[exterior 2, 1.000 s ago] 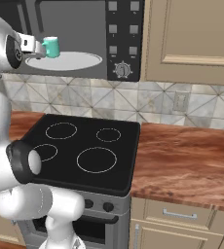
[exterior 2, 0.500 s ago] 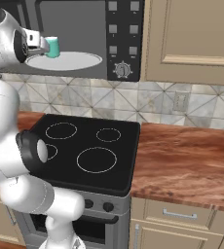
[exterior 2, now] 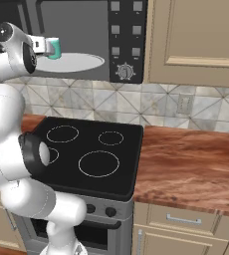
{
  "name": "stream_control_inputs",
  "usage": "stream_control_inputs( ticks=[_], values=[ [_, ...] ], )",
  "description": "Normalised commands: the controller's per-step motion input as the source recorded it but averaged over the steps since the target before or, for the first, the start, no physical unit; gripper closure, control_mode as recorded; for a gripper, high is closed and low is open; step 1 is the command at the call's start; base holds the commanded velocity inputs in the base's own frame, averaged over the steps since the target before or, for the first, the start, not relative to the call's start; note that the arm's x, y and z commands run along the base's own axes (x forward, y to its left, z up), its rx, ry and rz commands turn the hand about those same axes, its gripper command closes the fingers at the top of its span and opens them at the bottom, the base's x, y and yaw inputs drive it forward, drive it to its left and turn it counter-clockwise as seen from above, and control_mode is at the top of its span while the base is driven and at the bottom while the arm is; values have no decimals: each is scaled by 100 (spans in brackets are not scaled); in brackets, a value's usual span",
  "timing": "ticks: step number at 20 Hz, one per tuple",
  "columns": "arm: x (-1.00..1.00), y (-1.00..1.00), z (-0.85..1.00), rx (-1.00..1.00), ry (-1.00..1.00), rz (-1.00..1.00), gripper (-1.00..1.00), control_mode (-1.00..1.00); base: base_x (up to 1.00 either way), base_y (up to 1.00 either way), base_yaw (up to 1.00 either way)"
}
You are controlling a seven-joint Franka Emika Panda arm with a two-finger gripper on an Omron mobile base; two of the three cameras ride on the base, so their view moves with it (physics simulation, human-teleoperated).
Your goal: Pick the cup of tea, navigate to the dining table, and place it on the saucer.
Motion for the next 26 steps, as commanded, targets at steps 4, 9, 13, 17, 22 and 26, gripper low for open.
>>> stream_control_inputs(
  ticks=[4,9,13,17,22,26],
  values=[
    [36,0,8,0,0,0,-100,-100,0,0,0],
    [39,0,11,0,2,0,-100,-100,0,0,0],
    [29,0,6,0,2,0,-100,-100,0,0,0],
    [3,1,0,0,4,0,-100,-100,0,0,0],
    [0,5,0,0,2,0,-100,-100,0,0,0],
    [0,13,-1,0,0,0,-100,-100,0,0,0]
  ],
)
